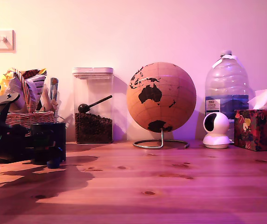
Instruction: Pick up the coffee capsules from the table one by one and drop them inside the nearest coffee cup
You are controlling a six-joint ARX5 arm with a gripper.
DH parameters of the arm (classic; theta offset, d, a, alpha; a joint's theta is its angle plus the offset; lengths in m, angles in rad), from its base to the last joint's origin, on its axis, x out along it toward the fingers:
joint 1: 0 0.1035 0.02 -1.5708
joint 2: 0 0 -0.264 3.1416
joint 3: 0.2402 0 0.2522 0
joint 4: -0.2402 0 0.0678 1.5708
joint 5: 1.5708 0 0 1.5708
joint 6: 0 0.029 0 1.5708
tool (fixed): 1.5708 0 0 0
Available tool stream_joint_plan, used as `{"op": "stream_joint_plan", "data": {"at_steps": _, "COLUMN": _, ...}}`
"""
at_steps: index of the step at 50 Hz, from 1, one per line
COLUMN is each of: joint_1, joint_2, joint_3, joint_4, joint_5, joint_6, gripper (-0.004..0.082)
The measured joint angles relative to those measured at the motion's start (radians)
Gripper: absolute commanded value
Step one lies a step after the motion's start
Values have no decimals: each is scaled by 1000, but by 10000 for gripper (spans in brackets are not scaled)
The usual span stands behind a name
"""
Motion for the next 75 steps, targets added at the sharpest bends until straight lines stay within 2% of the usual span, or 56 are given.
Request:
{"op": "stream_joint_plan", "data": {"at_steps": 22, "joint_1": -3, "joint_2": -25, "joint_3": 0, "joint_4": 0, "joint_5": -2, "joint_6": 0, "gripper": 573}}
{"op": "stream_joint_plan", "data": {"at_steps": 30, "joint_1": -37, "joint_2": -25, "joint_3": 0, "joint_4": -10, "joint_5": 9, "joint_6": 18, "gripper": 573}}
{"op": "stream_joint_plan", "data": {"at_steps": 39, "joint_1": -66, "joint_2": -25, "joint_3": 0, "joint_4": -79, "joint_5": 10, "joint_6": 26, "gripper": 573}}
{"op": "stream_joint_plan", "data": {"at_steps": 40, "joint_1": -66, "joint_2": -25, "joint_3": 0, "joint_4": -82, "joint_5": 10, "joint_6": 26, "gripper": 573}}
{"op": "stream_joint_plan", "data": {"at_steps": 41, "joint_1": -66, "joint_2": -25, "joint_3": 0, "joint_4": -82, "joint_5": 10, "joint_6": 45, "gripper": 573}}
{"op": "stream_joint_plan", "data": {"at_steps": 43, "joint_1": -66, "joint_2": -25, "joint_3": 0, "joint_4": -82, "joint_5": 10, "joint_6": 47, "gripper": 573}}
{"op": "stream_joint_plan", "data": {"at_steps": 75, "joint_1": -37, "joint_2": -25, "joint_3": 0, "joint_4": -96, "joint_5": 9, "joint_6": 60, "gripper": 568}}
